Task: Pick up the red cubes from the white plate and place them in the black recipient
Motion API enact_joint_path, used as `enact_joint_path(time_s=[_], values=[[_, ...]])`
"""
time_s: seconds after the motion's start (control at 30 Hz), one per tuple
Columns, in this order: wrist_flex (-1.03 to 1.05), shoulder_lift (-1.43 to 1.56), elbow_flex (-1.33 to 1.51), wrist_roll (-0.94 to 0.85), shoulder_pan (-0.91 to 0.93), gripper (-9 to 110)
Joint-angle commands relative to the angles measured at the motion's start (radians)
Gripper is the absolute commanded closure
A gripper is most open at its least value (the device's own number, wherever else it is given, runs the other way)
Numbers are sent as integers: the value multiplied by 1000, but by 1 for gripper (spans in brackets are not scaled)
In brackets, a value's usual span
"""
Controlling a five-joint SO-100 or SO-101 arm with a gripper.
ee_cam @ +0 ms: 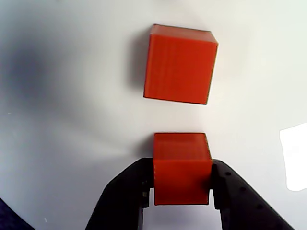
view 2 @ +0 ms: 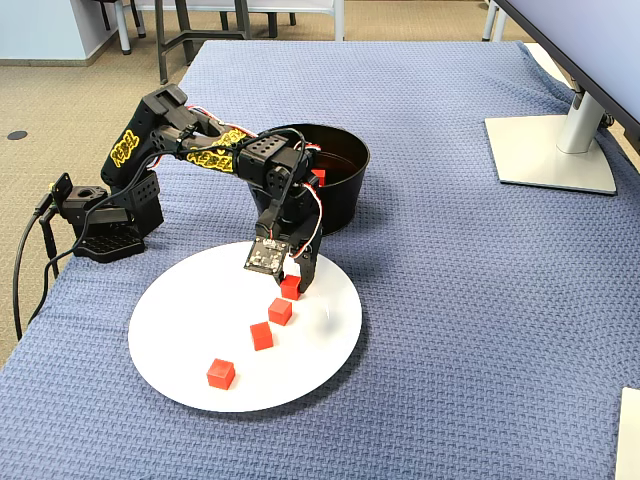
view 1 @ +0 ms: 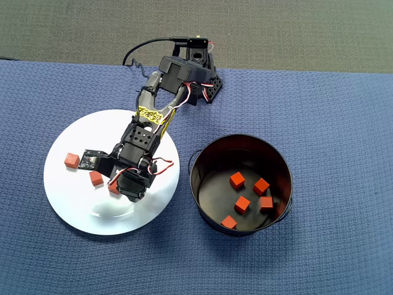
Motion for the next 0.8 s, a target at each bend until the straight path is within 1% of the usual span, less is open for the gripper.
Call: enact_joint_path(time_s=[0.0, 0.17, 0.33, 0.4, 0.5, 0.63, 0.67, 0.7, 0.73, 0.77], values=[[52, 186, -23, 23, -2, 101], [94, 430, 49, 57, -52, 101], [140, 710, 137, 101, -163, 102], [144, 793, 175, 121, -229, 102], [55, 922, 314, 160, -356, 102], [-29, 1009, 451, 221, -555, 102], [-41, 1019, 468, 230, -601, 100], [-54, 1026, 488, 222, -649, 90], [-66, 1034, 514, 186, -701, 75], [-72, 1040, 538, 152, -741, 64]])
